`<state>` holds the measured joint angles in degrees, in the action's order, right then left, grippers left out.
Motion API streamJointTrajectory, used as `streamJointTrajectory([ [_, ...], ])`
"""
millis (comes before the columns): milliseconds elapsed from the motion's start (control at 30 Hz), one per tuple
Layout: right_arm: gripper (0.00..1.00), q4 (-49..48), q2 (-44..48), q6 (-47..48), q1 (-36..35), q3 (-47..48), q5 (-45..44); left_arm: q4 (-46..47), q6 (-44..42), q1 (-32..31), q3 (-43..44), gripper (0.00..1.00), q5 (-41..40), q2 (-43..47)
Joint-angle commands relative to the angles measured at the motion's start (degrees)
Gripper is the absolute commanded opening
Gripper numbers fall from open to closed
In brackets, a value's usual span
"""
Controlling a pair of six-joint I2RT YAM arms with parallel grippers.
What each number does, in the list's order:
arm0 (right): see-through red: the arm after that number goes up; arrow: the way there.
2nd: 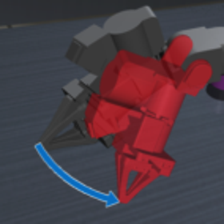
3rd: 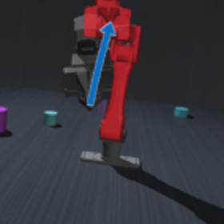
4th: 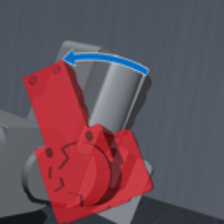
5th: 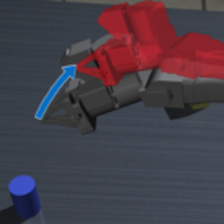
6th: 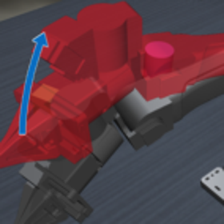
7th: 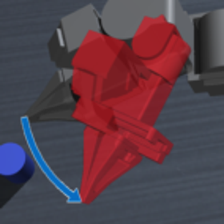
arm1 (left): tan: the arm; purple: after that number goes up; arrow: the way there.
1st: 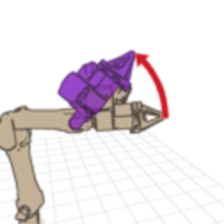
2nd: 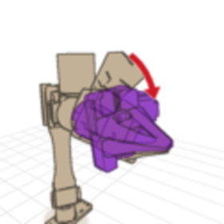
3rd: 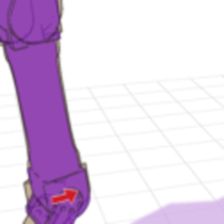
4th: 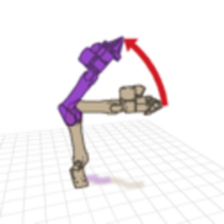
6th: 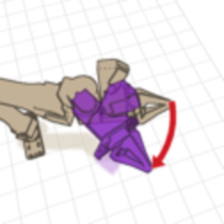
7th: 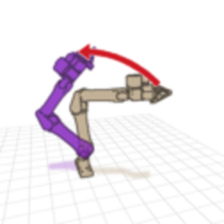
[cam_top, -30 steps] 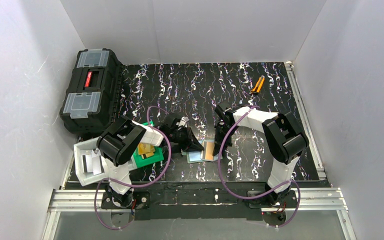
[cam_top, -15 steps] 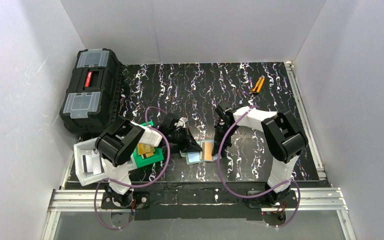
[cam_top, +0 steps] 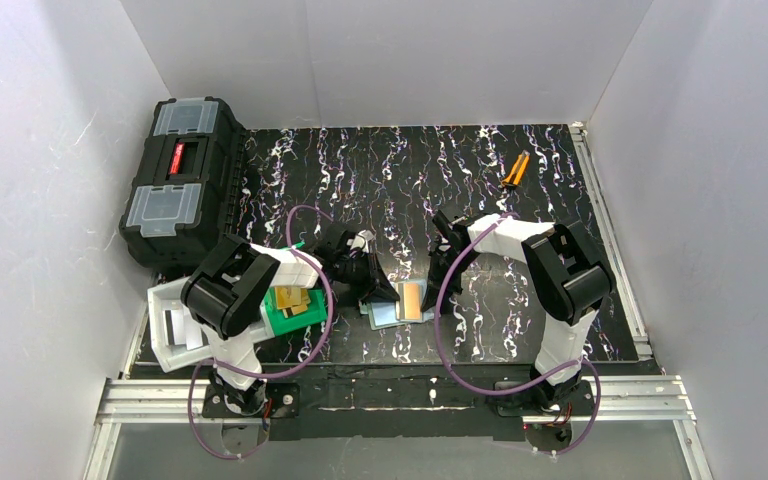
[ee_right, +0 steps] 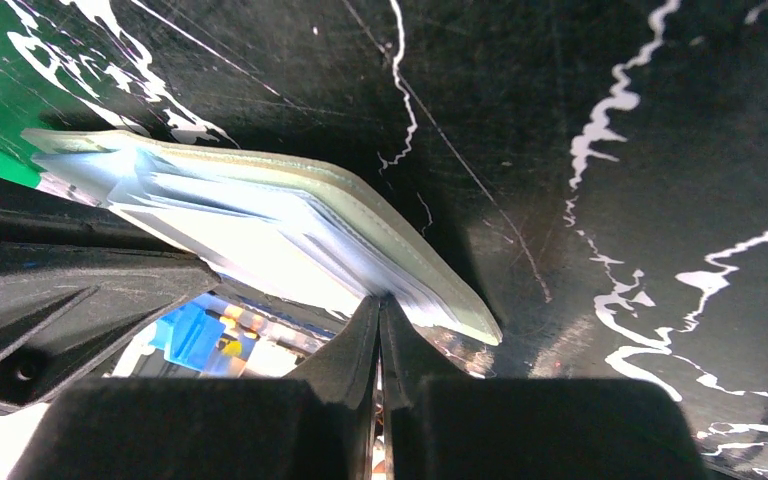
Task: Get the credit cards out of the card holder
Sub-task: Remove the credit card from the card holder.
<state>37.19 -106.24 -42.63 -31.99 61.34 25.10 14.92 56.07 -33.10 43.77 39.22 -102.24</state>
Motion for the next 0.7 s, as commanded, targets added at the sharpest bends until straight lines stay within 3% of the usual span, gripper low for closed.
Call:
streamJointTrajectory([
  [0, 0.08, -4.36, -4.02, 1.18, -0.18, -2.94, -10.69, 0.08, -0.47, 0.64, 1.11, 0.13, 1.0, 3.23],
  [167, 0.08, -4.37, -4.1, 1.15, -0.16, -2.96, -10.47, 0.85, -0.03, 0.68, 0.67, 0.12, 1.03, 3.12],
  [467, 0.08, -4.38, -4.14, 1.2, -0.09, -2.96, -10.47, 3.16, 1.33, 0.67, 0.27, 0.0, 1.63, 1.94],
  [667, 0.08, -4.27, -4.17, 1.08, -0.09, -2.94, -10.51, 0.9, 0.55, 0.96, 0.29, 0.0, -0.02, 2.49],
])
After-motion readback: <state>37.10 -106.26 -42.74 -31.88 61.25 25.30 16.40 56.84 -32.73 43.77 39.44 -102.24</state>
